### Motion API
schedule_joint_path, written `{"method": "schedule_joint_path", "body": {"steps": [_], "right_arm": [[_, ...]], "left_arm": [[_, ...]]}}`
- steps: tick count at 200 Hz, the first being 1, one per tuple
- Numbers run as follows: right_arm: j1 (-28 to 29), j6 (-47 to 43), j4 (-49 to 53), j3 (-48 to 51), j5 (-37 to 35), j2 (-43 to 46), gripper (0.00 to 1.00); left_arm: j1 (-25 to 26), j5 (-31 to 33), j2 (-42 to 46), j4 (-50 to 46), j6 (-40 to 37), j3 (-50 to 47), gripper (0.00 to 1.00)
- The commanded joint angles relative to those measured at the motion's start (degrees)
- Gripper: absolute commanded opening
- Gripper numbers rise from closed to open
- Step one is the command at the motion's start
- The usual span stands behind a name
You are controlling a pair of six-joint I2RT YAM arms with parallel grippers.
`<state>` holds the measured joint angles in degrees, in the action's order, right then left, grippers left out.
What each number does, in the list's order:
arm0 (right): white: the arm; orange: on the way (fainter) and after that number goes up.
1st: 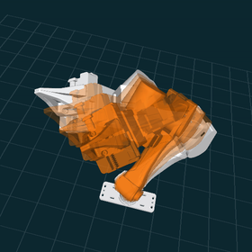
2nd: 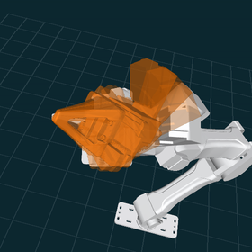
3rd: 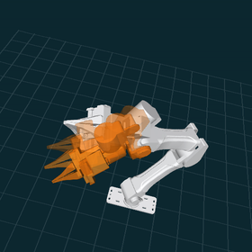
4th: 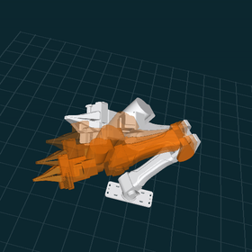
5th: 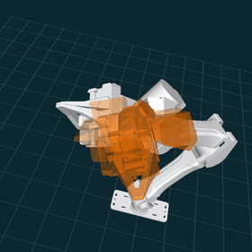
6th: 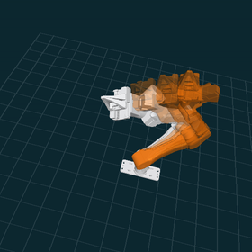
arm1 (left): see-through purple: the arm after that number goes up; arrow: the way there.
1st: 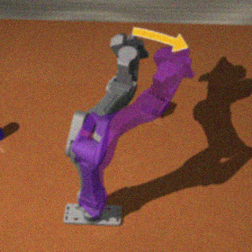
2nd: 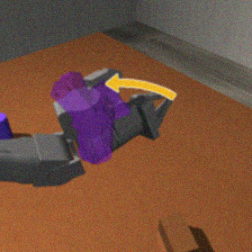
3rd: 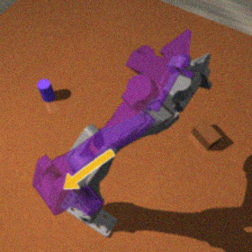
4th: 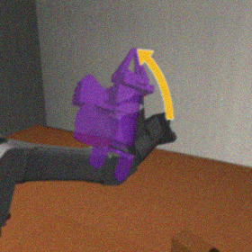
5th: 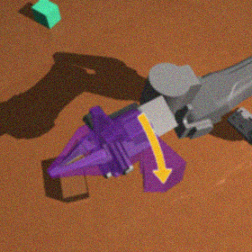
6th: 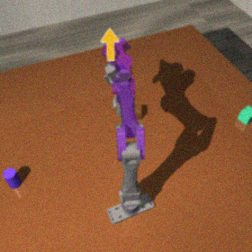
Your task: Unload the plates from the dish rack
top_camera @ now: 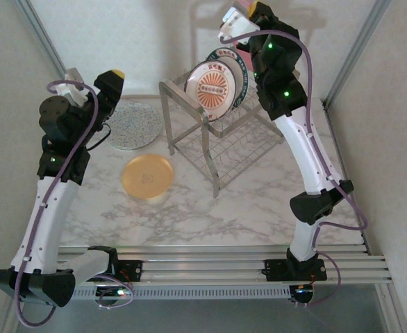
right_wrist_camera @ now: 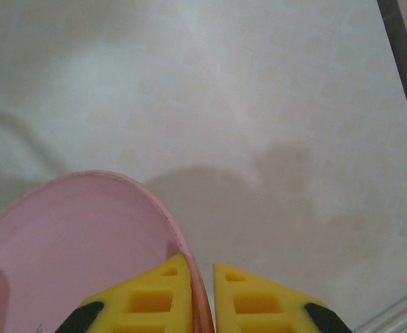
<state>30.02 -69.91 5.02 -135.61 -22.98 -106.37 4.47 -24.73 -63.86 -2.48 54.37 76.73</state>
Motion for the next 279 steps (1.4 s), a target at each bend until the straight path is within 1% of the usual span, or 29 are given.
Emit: {"method": "schedule_joint_path", "body": {"steps": [1, 30, 96, 118, 151, 171, 205, 250, 279], "right_arm": [[-0.76, -0.56, -5.09, -0.07, -2.1, 3.08, 0.0], [-1.66, 0.91, -5.85, -0.5, -3.74, 4.07, 0.0], [-3.3, 8.22, -3.22, -0.29, -6.47, 8.46, 0.0], [-3.31, 11.79, -1.72, -0.13, -7.23, 10.3, 0.0], [-3.28, 20.26, 2.71, 1.14, -6.45, 14.01, 0.0], [-3.22, 25.75, 5.32, 3.27, -4.88, 16.83, 0.0], [-3.16, 35.66, 10.52, 5.31, -1.51, 20.14, 0.0], [-2.5, 46.07, 14.24, 9.14, 4.25, 23.45, 0.0], [-1.64, 49.82, 14.65, 11.47, 6.92, 24.47, 0.0]], "left_arm": [[1.11, -2.49, -0.17, 2.88, 0.69, 2.5, 0.8], [3.91, -3.63, -2.52, 3.35, 0.02, 5.01, 0.8], [17.31, -1.85, -13.61, -1.82, -8.2, 18.24, 0.8], [22.15, -0.55, -17.91, -2.67, -10.33, 22.16, 0.8], [27.86, 1.39, -26.09, -7.63, -14.85, 32.03, 0.81], [29.69, 1.49, -30.19, -10.27, -16.43, 37.7, 0.81], [31.2, 1.41, -34.79, -12.4, -17.26, 43.64, 0.81], [31.61, 1.1, -37.79, -13.41, -17.37, 46.79, 0.8], [31.7, 0.88, -38.53, -13.76, -16.94, 46.96, 0.77]]}}
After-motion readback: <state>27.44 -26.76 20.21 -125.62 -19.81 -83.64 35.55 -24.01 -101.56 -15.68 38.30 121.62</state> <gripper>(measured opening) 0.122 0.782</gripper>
